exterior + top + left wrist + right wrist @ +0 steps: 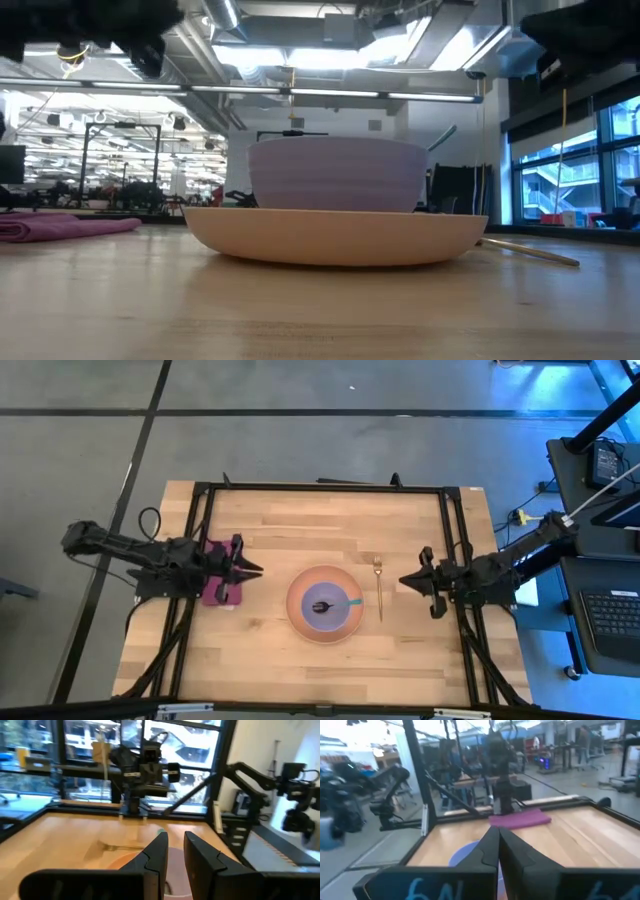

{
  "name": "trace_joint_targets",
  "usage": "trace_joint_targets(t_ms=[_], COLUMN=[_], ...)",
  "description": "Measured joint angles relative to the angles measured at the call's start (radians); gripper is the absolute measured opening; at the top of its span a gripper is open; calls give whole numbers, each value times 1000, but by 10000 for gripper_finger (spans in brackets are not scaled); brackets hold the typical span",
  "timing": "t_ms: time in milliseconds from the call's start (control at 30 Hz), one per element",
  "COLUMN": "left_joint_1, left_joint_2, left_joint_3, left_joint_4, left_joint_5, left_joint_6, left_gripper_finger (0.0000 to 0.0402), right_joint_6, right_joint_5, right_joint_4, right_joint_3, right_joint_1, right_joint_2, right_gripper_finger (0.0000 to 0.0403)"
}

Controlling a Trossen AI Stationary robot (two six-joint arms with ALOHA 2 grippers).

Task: Set table place
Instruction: Return to Home Position

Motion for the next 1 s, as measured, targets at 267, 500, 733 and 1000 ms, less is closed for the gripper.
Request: trace_joint_targets(t_ms=[267,500,733,1000], left_joint_1=[143,297,417,400], left_joint_2=[3,6,5,5], left_joint_3=[-85,-85,-85,-148], left_joint_4=[128,117,45,54], left_joint_5=[45,181,262,226], left_joint_6=[30,47,24,2], left_gripper_finger=[55,55,55,55], right_joint_6=[4,-27,38,118], right_joint_5=[-77,-196,-285,-285], right_joint_4=[-12,-55,-115,-219], right_joint_3=[-109,-99,-98,-109], right_joint_1=[-131,-261,-339,-342], right_joint_2=[-104,-117,-116,-115], right_gripper_finger=[10,10,10,10])
